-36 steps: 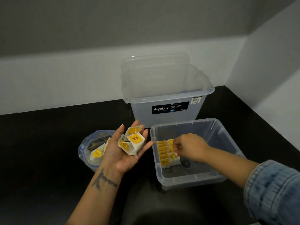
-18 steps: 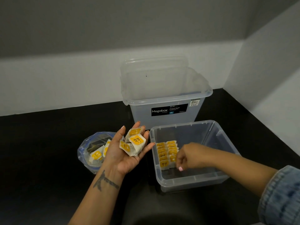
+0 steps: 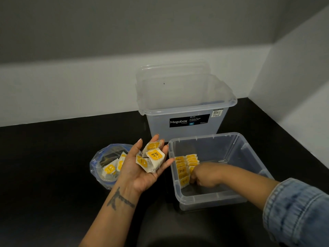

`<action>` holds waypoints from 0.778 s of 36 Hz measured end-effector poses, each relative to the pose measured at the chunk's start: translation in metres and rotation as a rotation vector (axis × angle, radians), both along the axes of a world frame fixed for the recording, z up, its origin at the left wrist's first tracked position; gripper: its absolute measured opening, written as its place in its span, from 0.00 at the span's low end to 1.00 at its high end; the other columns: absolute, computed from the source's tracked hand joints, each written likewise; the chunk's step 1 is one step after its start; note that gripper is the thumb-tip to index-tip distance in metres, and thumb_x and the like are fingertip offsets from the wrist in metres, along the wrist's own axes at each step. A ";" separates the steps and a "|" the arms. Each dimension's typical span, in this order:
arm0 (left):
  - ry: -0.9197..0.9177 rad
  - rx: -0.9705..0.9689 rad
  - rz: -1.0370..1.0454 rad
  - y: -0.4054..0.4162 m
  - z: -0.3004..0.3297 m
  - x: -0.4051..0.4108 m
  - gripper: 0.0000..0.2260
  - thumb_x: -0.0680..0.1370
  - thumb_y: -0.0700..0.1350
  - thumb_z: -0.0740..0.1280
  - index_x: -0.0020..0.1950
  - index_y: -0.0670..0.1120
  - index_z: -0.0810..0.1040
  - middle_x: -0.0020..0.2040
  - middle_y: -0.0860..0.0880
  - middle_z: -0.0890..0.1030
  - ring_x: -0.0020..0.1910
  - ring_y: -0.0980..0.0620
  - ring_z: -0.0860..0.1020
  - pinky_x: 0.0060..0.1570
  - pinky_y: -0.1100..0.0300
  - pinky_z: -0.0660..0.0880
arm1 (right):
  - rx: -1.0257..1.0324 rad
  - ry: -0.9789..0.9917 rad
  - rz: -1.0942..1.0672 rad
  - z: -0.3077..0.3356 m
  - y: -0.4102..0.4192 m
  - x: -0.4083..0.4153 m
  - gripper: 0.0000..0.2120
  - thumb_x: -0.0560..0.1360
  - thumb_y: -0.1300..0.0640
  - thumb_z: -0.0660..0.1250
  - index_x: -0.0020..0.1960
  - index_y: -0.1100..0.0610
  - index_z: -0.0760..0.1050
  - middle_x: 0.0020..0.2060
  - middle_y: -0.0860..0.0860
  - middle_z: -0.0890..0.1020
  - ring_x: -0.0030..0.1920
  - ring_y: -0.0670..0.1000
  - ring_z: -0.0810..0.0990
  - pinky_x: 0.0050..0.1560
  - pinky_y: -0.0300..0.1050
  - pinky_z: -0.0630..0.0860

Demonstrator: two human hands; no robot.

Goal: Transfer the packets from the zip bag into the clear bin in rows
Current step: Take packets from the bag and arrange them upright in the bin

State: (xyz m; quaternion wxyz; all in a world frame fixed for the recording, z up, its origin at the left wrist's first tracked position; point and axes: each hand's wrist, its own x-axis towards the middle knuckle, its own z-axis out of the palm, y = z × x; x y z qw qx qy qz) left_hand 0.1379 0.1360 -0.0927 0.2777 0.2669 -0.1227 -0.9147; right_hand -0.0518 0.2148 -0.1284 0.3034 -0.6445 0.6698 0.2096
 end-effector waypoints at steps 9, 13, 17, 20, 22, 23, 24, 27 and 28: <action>0.013 0.015 -0.032 0.000 -0.001 -0.005 0.18 0.78 0.54 0.59 0.57 0.45 0.81 0.48 0.44 0.84 0.40 0.46 0.84 0.42 0.42 0.79 | 0.060 -0.161 -0.044 0.008 0.007 -0.003 0.21 0.78 0.65 0.60 0.67 0.50 0.73 0.57 0.49 0.77 0.54 0.48 0.74 0.53 0.40 0.69; 0.020 0.013 -0.040 0.001 -0.001 -0.006 0.18 0.78 0.54 0.59 0.56 0.45 0.81 0.49 0.43 0.84 0.39 0.46 0.84 0.41 0.43 0.79 | 0.070 -0.145 -0.005 0.005 0.008 0.004 0.23 0.79 0.63 0.60 0.72 0.50 0.67 0.63 0.53 0.74 0.60 0.53 0.73 0.60 0.45 0.70; 0.019 0.005 -0.040 0.003 -0.001 -0.007 0.18 0.79 0.55 0.58 0.56 0.45 0.81 0.49 0.43 0.84 0.39 0.46 0.84 0.41 0.43 0.79 | 0.056 -0.132 -0.011 0.004 0.005 0.011 0.27 0.78 0.65 0.60 0.73 0.47 0.63 0.62 0.54 0.73 0.59 0.54 0.73 0.53 0.42 0.68; 0.021 0.006 -0.041 0.003 -0.001 -0.006 0.18 0.79 0.55 0.58 0.56 0.45 0.81 0.48 0.43 0.84 0.39 0.46 0.84 0.41 0.43 0.79 | 0.058 -0.122 -0.034 0.002 0.003 0.016 0.28 0.78 0.66 0.60 0.73 0.46 0.63 0.60 0.55 0.75 0.57 0.55 0.75 0.52 0.43 0.70; 0.021 0.006 -0.040 0.004 0.000 -0.006 0.18 0.79 0.55 0.58 0.56 0.45 0.81 0.48 0.43 0.84 0.39 0.46 0.84 0.41 0.43 0.79 | 0.059 -0.112 -0.035 0.003 0.002 0.017 0.28 0.77 0.66 0.61 0.74 0.47 0.63 0.60 0.54 0.75 0.58 0.55 0.75 0.54 0.44 0.70; 0.019 0.006 -0.040 0.004 0.000 -0.005 0.18 0.79 0.55 0.58 0.56 0.45 0.81 0.48 0.43 0.84 0.39 0.46 0.84 0.42 0.43 0.78 | 0.060 -0.111 -0.032 0.004 0.001 0.018 0.28 0.77 0.66 0.61 0.74 0.47 0.63 0.60 0.54 0.75 0.58 0.55 0.74 0.54 0.44 0.70; 0.017 0.007 -0.039 0.004 0.000 -0.005 0.18 0.79 0.55 0.58 0.56 0.45 0.81 0.48 0.43 0.84 0.39 0.45 0.84 0.42 0.43 0.78 | 0.059 -0.115 -0.031 0.006 0.001 0.018 0.27 0.77 0.65 0.62 0.73 0.47 0.64 0.60 0.54 0.75 0.58 0.55 0.75 0.55 0.45 0.71; 0.022 0.017 -0.043 0.003 0.001 -0.004 0.18 0.79 0.55 0.58 0.56 0.45 0.81 0.50 0.43 0.84 0.40 0.45 0.84 0.42 0.42 0.78 | 0.049 -0.157 -0.060 0.015 0.001 0.016 0.22 0.77 0.60 0.65 0.69 0.47 0.69 0.58 0.51 0.78 0.55 0.53 0.77 0.56 0.46 0.75; 0.025 0.019 -0.044 0.002 0.001 -0.004 0.18 0.79 0.55 0.58 0.56 0.45 0.81 0.50 0.43 0.84 0.41 0.44 0.84 0.42 0.42 0.78 | 0.033 -0.179 -0.088 0.022 0.000 0.014 0.20 0.76 0.58 0.66 0.67 0.47 0.71 0.56 0.51 0.79 0.52 0.53 0.79 0.54 0.46 0.76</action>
